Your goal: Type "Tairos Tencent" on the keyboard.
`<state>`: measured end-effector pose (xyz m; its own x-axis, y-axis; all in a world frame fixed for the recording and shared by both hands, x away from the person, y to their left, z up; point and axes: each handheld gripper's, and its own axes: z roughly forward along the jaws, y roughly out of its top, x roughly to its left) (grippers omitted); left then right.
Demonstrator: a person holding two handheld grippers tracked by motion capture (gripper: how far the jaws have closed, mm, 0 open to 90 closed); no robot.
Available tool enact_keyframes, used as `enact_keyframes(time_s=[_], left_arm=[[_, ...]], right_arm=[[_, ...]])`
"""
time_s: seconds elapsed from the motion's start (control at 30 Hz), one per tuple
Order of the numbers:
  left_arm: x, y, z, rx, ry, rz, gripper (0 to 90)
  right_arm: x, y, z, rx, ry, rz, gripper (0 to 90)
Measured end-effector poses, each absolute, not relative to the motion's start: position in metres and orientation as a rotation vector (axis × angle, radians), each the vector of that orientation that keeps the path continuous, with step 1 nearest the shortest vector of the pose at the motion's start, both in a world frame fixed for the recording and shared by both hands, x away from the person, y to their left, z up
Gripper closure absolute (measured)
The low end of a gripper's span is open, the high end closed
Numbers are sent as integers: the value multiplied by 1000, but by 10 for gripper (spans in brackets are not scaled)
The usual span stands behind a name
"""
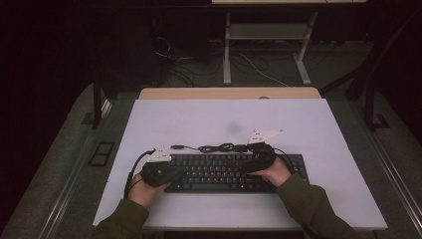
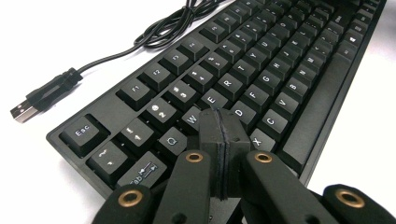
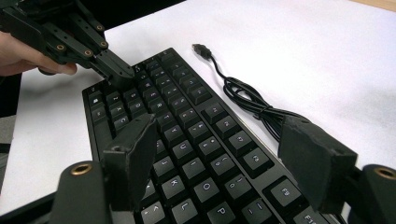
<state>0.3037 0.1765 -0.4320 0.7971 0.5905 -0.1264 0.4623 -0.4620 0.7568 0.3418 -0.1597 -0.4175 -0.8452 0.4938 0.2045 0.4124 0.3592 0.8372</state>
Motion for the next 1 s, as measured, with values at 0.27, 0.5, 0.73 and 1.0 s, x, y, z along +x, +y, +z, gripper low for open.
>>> enact_keyframes(time_s=[0.27, 0.5, 0.73, 1.0], left_arm=[[303, 177, -428, 2108, 774, 198, 889], [303, 175, -424, 2076, 778, 197, 809], [302, 170, -424, 2052, 777, 193, 670], [302, 161, -424, 2036, 765, 208, 446]], right_arm=[[342, -160, -417, 843, 2519, 1518, 276], [342, -161, -417, 848, 2518, 1519, 276], [342, -161, -417, 853, 2517, 1517, 276], [343, -162, -416, 857, 2514, 1519, 278]])
